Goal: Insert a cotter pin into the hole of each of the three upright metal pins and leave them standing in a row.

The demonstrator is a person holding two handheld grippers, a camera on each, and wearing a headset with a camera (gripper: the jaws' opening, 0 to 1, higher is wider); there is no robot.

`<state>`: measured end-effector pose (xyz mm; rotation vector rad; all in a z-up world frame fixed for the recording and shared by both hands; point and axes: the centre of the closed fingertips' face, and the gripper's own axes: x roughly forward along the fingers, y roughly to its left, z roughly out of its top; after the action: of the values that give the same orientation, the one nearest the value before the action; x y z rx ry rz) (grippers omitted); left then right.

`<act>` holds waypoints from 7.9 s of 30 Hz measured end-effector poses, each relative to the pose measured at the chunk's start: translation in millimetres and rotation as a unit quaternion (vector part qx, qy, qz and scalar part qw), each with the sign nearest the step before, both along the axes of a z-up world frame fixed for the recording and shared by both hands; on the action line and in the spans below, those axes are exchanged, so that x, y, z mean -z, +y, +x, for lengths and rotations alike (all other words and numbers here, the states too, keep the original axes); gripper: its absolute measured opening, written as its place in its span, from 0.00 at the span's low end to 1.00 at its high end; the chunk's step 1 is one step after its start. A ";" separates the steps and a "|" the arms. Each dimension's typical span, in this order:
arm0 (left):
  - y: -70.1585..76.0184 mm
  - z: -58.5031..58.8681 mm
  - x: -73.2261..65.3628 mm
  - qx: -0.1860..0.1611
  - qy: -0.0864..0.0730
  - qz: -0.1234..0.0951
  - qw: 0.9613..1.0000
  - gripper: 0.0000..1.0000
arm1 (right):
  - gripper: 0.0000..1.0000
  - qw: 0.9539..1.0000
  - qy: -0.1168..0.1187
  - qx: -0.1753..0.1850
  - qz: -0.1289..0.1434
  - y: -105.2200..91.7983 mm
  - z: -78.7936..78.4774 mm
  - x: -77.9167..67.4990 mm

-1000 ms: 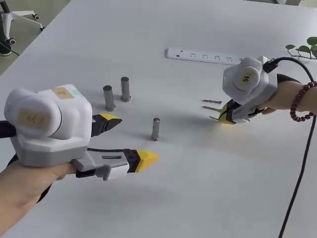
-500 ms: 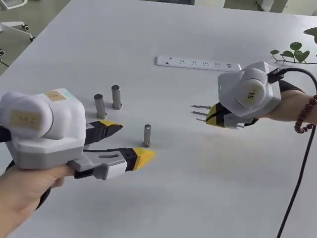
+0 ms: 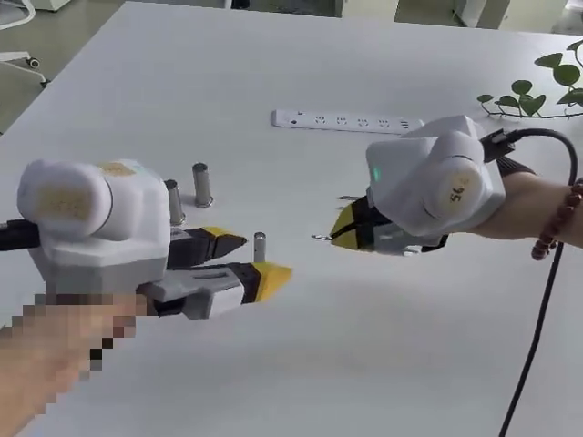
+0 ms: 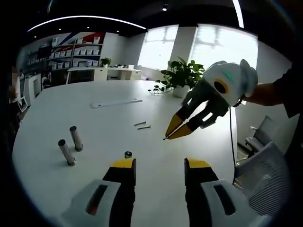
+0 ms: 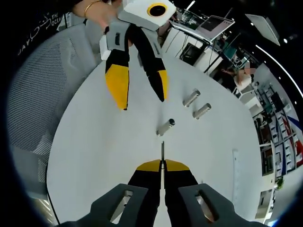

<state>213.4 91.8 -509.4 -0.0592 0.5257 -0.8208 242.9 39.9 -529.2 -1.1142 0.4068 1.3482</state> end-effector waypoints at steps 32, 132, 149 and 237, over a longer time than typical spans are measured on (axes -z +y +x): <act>-16.7 3.4 -4.4 -0.037 0.099 -0.124 0.987 0.01 | 0.00 0.998 -0.016 -0.045 0.047 36.6 -29.0 -17.2; -39.2 -75.9 -14.1 0.240 -0.033 -0.059 0.968 0.00 | 0.00 0.891 0.431 0.006 0.142 18.3 -118.1 -24.1; -40.6 -79.0 -11.9 0.245 -0.028 -0.054 0.968 0.00 | 0.00 0.898 0.421 -0.008 0.131 18.5 -121.2 -20.2; 9.2 61.8 64.9 -0.014 -0.087 0.058 0.994 0.07 | 0.00 0.963 0.236 0.105 0.082 40.4 17.2 37.1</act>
<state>275.2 101.0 -574.3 0.1116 0.4056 -0.7589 260.0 80.3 -566.3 -0.5865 0.7254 1.4223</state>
